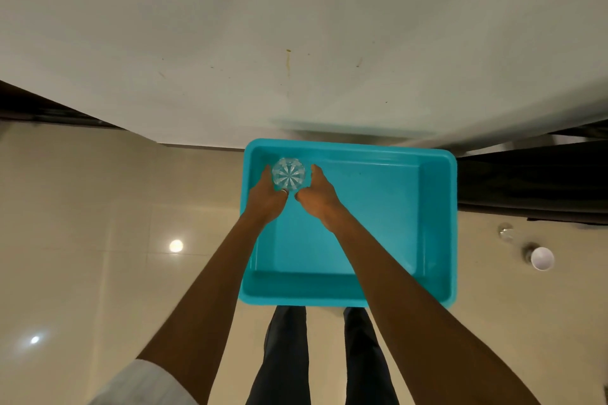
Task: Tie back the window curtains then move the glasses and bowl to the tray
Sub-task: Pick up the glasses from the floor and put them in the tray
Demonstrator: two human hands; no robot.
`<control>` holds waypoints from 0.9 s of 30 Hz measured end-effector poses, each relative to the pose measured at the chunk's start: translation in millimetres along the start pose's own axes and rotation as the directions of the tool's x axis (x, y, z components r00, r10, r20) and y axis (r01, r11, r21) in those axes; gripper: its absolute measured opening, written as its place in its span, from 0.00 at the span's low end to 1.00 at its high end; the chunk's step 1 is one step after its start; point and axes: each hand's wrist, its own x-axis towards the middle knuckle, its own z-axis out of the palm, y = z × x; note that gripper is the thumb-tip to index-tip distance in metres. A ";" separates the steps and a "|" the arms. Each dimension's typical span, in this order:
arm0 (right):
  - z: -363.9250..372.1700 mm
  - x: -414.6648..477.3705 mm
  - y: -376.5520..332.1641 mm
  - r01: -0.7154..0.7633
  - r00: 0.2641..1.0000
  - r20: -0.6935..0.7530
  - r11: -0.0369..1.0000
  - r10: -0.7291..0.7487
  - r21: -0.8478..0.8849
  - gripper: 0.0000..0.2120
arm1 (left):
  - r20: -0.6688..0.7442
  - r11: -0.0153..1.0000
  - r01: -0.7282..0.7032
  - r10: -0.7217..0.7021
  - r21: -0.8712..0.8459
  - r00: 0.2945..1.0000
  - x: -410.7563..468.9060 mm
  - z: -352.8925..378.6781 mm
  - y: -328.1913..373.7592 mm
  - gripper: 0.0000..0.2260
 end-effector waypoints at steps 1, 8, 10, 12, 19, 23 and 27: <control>-2.0 -2.6 1.0 -0.012 1.000 -0.002 1.000 0.012 -0.005 0.30 | -0.016 1.000 0.028 -0.027 0.012 0.999 -1.9 -0.1 -0.1 0.24; -23.3 -40.7 5.8 -0.058 0.997 -0.053 0.998 0.057 -0.018 0.30 | -0.018 0.976 0.137 -0.136 0.169 0.991 -33.4 4.2 1.8 0.16; -32.2 -58.0 7.9 -0.068 0.995 -0.079 0.997 0.065 -0.037 0.27 | 0.025 0.976 0.141 -0.147 0.165 0.989 -49.9 11.2 6.2 0.18; -41.3 -79.2 11.3 -0.080 0.991 -0.108 0.996 0.074 -0.048 0.25 | 0.058 0.981 0.128 -0.138 0.148 0.989 -70.7 17.9 12.5 0.21; -84.5 -157.6 32.4 -0.096 0.969 -0.220 0.992 0.112 0.079 0.24 | 0.104 0.984 0.039 -0.058 0.174 0.993 -141.8 49.0 52.9 0.22; -110.5 -201.6 53.8 -0.070 0.954 -0.278 0.986 0.111 0.151 0.24 | 0.097 0.987 -0.036 0.021 0.156 0.995 -180.9 76.3 85.3 0.21; -147.3 -235.2 90.4 -0.031 0.947 -0.309 0.981 0.089 0.189 0.22 | 0.098 0.972 -0.129 0.112 0.194 0.989 -220.8 113.2 114.5 0.19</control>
